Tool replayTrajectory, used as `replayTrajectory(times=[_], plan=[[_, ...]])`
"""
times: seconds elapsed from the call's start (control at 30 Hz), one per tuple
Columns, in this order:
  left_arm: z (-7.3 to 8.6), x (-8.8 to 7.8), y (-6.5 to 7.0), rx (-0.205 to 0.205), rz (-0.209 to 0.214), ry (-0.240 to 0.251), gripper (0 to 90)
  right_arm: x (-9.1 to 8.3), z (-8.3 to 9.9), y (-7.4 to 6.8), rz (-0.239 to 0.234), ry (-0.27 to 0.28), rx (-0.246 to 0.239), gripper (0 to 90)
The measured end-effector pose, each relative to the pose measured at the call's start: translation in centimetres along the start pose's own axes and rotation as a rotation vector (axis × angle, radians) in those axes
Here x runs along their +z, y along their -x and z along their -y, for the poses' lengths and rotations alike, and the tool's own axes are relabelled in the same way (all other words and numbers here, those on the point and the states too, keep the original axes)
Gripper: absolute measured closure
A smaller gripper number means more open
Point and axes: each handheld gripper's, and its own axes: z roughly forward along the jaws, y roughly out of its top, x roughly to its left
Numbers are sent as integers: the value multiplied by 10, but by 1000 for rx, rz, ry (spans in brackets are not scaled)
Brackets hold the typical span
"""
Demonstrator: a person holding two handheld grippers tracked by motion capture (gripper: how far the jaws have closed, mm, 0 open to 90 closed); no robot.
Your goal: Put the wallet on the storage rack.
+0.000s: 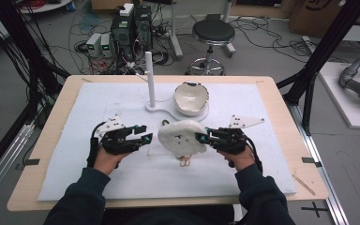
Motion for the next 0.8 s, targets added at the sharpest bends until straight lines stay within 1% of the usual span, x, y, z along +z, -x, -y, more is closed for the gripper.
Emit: replayTrajectory(times=[0.07, 0.1, 0.13, 0.17, 0.2, 0.23, 0.27, 0.3, 0.33, 0.37, 0.4, 0.43, 0.53, 0.57, 0.6, 0.63, 0.67, 0.73, 0.77, 0.8], plan=[[0, -8, -8, -9, -45, 27, 439, -7, -6, 2, 20, -4, -18, 775], [0, -8, -8, -9, -45, 27, 426, -7, -6, 2, 20, -4, -18, 775], [1, -17, -17, -6, -102, 50, 410, -13, -13, 4, 37, -11, -28, 776], [1, -21, -21, -9, -122, 58, 396, -15, -17, 5, 47, -7, -33, 776], [2, -24, -24, -16, -134, 63, 395, -16, -21, 7, 56, -6, -38, 776], [2, -24, -24, -16, -134, 63, 395, -16, -21, 7, 56, -6, -38, 776], [4, -28, -29, -18, -153, 66, 395, -18, -31, 10, 74, -10, -45, 776], [4, -28, -29, -18, -153, 66, 394, -19, -36, 11, 85, -15, -55, 776], [6, -30, -34, -18, -184, 72, 382, -19, -42, 13, 97, -19, -69, 775], [6, -30, -34, -18, -184, 72, 341, -19, -48, 14, 105, -26, -76, 775], [6, -31, -38, -29, -225, 74, 286, -19, -53, 16, 113, -30, -87, 775], [7, -31, -40, -32, -232, 74, 251, -19, -59, 18, 123, -38, -96, 776], [8, -35, -45, -29, -250, 91, 192, -17, -75, 24, 156, -52, -120, 775], [8, -35, -45, -29, -250, 91, 190, -17, -75, 24, 156, -52, -120, 775], [8, -37, -47, -25, -255, 97, 190, -15, -85, 28, 177, -63, -135, 775], [8, -38, -48, -26, -262, 100, 190, -15, -85, 28, 177, -63, -135, 775], [9, -42, -52, -31, -275, 97, 190, -14, -94, 33, 203, -70, -151, 775], [9, -44, -53, -39, -279, 97, 191, -12, -102, 39, 227, -81, -171, 775], [10, -45, -56, -51, -285, 97, 191, -11, -106, 42, 239, -88, -171, 775], [10, -46, -57, -54, -290, 94, 191, -9, -110, 44, 250, -95, -174, 775]])
